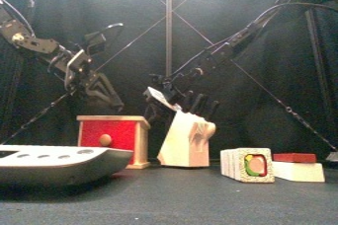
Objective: Close drawer
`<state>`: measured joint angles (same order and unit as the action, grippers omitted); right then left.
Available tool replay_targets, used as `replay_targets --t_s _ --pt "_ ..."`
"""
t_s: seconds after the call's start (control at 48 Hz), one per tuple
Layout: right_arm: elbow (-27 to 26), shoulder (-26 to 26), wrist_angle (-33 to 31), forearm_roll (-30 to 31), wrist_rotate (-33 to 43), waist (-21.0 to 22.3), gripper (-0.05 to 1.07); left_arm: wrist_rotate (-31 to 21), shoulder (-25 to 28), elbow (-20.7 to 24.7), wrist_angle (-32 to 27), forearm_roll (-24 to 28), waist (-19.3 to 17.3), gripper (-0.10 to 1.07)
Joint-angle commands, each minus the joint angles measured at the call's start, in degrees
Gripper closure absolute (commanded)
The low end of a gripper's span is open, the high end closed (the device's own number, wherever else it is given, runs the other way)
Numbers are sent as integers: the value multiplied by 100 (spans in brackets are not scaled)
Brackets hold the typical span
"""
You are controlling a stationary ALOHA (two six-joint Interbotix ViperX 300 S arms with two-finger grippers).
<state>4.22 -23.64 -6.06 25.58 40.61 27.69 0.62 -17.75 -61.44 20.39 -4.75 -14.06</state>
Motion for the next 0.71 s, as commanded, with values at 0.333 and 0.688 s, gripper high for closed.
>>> replay_targets --t_s 0.333,0.688 --pt "-105 519 9 0 0 9 66 9 -1028 -237 26 132 70 39" --pt "-44 853 62 -26 18 -26 66 18 -1204 -378 281 229 185 39"
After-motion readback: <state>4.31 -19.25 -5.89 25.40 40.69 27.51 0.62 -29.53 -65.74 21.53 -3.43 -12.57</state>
